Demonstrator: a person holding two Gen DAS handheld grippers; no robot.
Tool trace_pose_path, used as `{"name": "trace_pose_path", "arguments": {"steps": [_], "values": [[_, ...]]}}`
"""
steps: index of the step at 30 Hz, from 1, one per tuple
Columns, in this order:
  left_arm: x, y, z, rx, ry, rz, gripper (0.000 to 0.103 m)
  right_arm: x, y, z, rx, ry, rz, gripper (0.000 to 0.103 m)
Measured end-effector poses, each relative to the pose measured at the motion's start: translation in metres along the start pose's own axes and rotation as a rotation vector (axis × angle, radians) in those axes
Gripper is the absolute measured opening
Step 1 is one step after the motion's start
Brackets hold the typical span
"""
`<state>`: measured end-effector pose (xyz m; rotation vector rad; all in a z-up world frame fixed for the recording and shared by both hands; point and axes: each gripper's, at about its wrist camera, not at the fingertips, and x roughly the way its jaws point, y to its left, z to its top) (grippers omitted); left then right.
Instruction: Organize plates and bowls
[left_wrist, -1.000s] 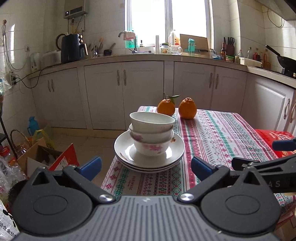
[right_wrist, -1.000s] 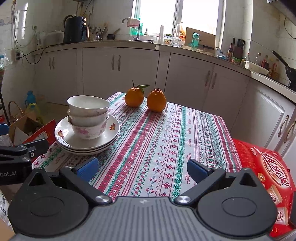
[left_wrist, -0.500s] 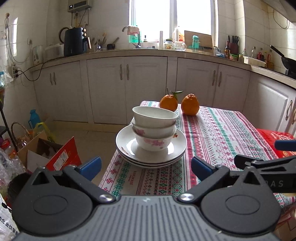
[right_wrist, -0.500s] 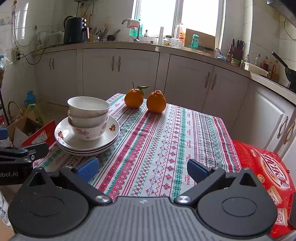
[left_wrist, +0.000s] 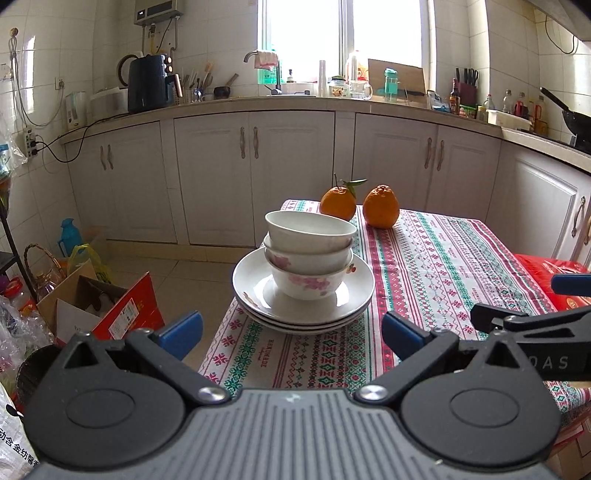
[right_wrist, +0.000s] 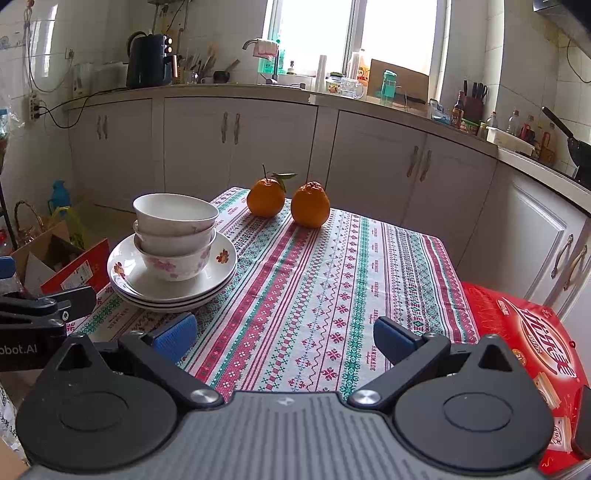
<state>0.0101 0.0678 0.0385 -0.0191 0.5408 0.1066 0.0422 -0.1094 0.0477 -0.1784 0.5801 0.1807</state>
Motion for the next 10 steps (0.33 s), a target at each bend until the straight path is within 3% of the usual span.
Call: {"name": "trace_pose_path", "arguments": {"steps": [10], "values": [[-0.0007, -0.0008, 0.0008, 0.002, -0.002, -0.002, 0.102, -0.0022, 0.0006, 0.0009, -0.001, -0.007, -0.004, 0.103]]}}
